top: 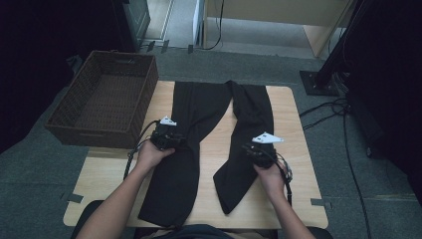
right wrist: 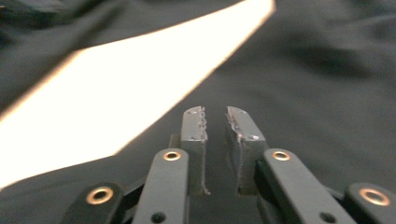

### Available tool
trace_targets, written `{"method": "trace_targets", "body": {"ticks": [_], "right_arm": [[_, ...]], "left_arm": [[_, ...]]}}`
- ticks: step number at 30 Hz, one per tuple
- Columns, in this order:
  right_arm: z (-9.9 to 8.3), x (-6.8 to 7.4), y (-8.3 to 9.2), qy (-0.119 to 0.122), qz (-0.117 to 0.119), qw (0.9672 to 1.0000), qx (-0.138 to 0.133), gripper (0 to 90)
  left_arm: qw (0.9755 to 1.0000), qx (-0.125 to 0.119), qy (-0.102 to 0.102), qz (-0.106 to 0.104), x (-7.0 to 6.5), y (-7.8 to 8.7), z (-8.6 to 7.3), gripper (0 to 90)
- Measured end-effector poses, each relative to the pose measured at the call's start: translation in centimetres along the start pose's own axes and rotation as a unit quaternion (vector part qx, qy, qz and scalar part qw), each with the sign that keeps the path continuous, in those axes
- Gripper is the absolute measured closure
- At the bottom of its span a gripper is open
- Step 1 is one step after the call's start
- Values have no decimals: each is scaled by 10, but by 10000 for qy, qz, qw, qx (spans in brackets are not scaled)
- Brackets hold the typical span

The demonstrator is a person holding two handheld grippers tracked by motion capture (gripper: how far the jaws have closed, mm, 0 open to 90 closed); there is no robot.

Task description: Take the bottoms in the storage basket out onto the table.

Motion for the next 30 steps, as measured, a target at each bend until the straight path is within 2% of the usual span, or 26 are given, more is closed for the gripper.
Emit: {"method": "trace_targets", "body": {"ticks": [2, 4, 7, 11, 13, 16, 20, 24, 27, 29, 30], "right_arm": [[-5, 22, 3, -30, 279, 9996, 33, 793], [-11, 40, 5, 60, 397, 9992, 68, 805], [-20, 58, 4, 166, 502, 9985, 104, 846], [-30, 69, -2, 303, 557, 9976, 263, 861], [-30, 70, -2, 325, 538, 9977, 234, 866], [-32, 79, 1, 345, 678, 9969, 213, 876], [-40, 101, 12, 546, 940, 9939, 176, 876], [-47, 118, 24, 629, 1194, 9906, 201, 876], [-52, 127, 30, 741, 1277, 9889, 176, 888], [-55, 134, 35, 759, 1432, 9866, 205, 888], [-56, 135, 35, 821, 1411, 9864, 198, 884]], "left_arm": [[10000, 5, -14, 8, 0, 0, 0, 713], [10000, 2, -13, 4, 0, 0, 0, 713], [10000, 2, -5, 7, 0, 0, 0, 713], [10000, -1, -4, 5, 0, 0, 0, 713], [10000, 0, -7, 6, 0, 0, 0, 713], [10000, -2, -9, 1, 0, 0, 0, 714], [10000, -10, -6, 14, -1, -1, 0, 713], [10000, -11, -21, 12, -1, -1, 0, 713], [10000, -5, -29, 21, -1, -1, 0, 713], [10000, -14, -22, 13, -1, -1, 0, 713], [10000, -13, -22, 11, -1, -1, 0, 713]]}}
Point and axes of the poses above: each handheld gripper's, and its own axes: y roughly backward along the jaws, z roughly out of its top, x roughly to its left, the point moved 9 cm from there along -y, roughly forward along the jaws, and after that the axes turned 15 degrees about -z, right-handed, at the moved point
